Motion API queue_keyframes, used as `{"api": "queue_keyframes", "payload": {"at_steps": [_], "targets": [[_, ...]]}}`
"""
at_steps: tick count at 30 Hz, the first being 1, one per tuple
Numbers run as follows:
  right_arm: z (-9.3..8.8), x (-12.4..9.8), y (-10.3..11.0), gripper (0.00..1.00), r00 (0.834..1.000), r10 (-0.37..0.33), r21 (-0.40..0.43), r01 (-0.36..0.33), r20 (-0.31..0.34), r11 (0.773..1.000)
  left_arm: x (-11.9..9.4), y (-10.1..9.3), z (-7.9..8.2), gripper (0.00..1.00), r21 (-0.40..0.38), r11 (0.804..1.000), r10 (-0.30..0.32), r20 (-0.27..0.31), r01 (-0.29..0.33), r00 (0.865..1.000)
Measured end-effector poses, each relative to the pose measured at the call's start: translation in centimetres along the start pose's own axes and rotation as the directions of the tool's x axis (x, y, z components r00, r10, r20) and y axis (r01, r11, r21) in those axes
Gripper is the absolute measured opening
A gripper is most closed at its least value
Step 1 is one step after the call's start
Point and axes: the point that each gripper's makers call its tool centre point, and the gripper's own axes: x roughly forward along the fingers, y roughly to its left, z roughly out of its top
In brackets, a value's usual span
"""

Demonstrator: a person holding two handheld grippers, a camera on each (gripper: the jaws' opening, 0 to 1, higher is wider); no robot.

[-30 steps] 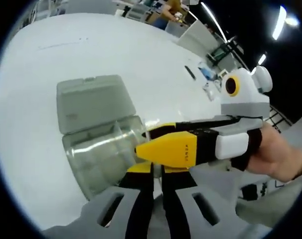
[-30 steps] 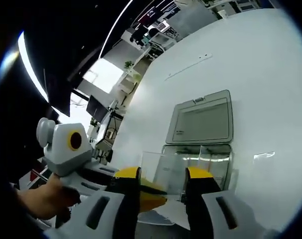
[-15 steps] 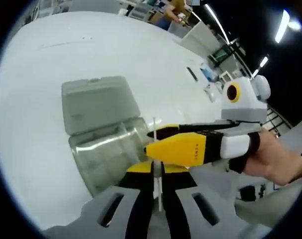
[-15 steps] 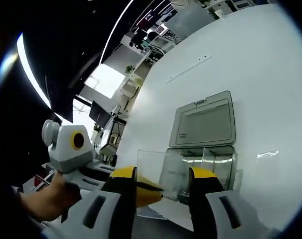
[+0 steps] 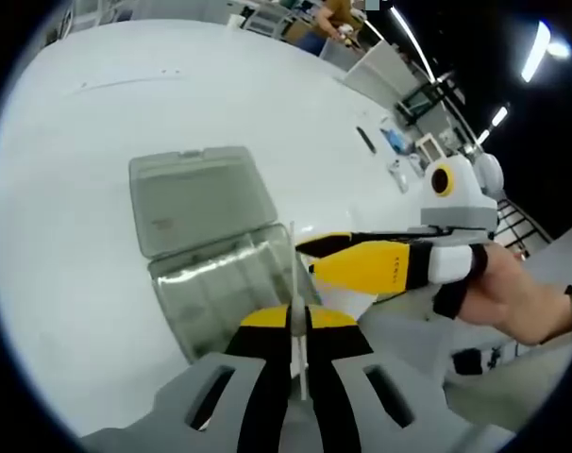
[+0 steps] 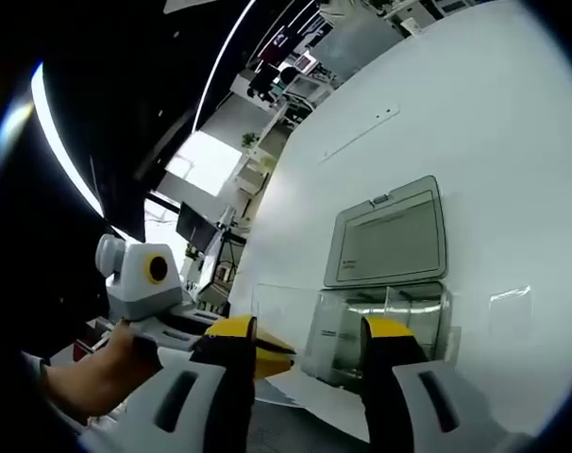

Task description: Insert the divider into the dual guide fixture by aligning both edges with the guide slots and pushing it downward to the bottom, including one-sided entry, uneven engagement, binding, and posture correction.

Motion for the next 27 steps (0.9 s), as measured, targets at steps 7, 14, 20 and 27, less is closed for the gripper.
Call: {"api": "queue_keyframes", "payload": {"at_steps": [7,14,20,27], "targets": [[0.2,-0.4,-0.3,0.39,1.0,0.0,-0.012,0.0,0.003,1.0,-0.4,0.3,0.0,0.01,-0.027,0.999,-0.022,-0.01,0.022,1.0],[0.2,-0.8,-0.4,0.39,1.0,0.004,-0.039,-0.003,0.004,0.999,-0.8,1.5,0.2,0.02,-0.056,0.998,0.011,-0.034,-0.012,0.999],[-0.6,-1.3,-0.2,0.39,1.0,0.016,-0.164,-0.019,-0.022,0.986,-0.9,3.1,0.0,0.02,-0.092,0.992,0.074,-0.082,-0.082,0.994],[-1.4,-1.6,-0.2,0.4,0.999,0.021,-0.296,-0.032,-0.039,0.955,-0.6,3.9,0.0,0.02,-0.124,0.984,0.111,-0.124,-0.127,0.986]]}}
